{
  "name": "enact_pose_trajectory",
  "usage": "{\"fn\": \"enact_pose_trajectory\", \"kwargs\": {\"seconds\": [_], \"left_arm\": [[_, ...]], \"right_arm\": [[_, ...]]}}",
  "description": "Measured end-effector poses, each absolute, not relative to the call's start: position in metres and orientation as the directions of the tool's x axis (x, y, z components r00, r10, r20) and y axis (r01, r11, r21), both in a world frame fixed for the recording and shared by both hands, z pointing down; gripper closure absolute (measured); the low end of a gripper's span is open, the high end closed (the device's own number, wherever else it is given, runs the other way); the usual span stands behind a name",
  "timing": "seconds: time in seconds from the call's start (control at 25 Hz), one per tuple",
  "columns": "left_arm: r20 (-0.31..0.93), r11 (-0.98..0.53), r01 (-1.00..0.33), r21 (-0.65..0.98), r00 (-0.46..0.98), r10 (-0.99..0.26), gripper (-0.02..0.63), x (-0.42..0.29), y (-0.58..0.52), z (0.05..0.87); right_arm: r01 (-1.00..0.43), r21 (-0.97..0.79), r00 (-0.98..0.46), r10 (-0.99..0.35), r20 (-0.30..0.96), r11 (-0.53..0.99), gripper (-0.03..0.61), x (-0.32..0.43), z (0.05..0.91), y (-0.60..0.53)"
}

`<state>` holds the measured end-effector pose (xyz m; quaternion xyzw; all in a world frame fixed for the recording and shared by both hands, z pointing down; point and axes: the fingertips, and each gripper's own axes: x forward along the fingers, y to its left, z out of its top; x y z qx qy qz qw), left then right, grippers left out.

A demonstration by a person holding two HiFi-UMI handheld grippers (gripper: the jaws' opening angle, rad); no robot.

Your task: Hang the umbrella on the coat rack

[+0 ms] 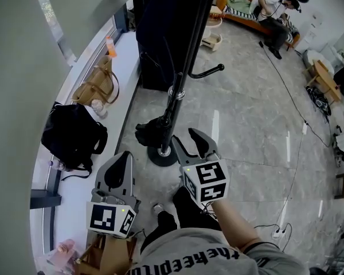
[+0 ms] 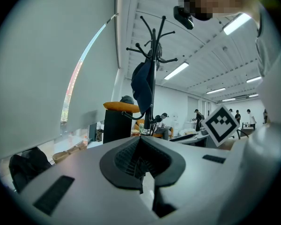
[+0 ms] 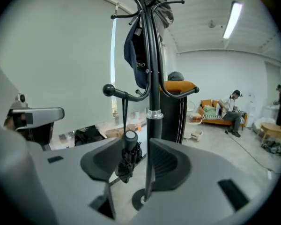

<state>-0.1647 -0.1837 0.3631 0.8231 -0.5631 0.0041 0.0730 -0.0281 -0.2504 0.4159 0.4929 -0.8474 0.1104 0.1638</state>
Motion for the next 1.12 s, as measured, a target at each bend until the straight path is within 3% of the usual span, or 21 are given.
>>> {"fn": "enact_pose_trajectory", "kwargs": {"seconds": [0.12, 0.24, 1.12], "left_arm": [[0.086, -0.359, -0.927, 0.111, 0.369, -0.926, 0.598, -0.165, -0.178, 0.363], [0.083, -0.364, -0.925, 0.108, 0.373, -0.924, 0.598, -0.163, -0.172, 0.361], [0.043, -0.39, -0.917, 0.086, 0.395, -0.918, 0.598, -0.162, -0.146, 0.347]], "right_arm": [[-0.862, -0.075, -0.491, -0.791, 0.365, 0.501, 0.507, -0.03, 0.412, -0.24], [-0.843, -0.128, -0.532, -0.774, 0.343, 0.523, 0.566, -0.031, 0.408, -0.23], [-0.787, -0.158, -0.617, -0.747, 0.247, 0.597, 0.568, -0.042, 0.38, -0.189]]}}
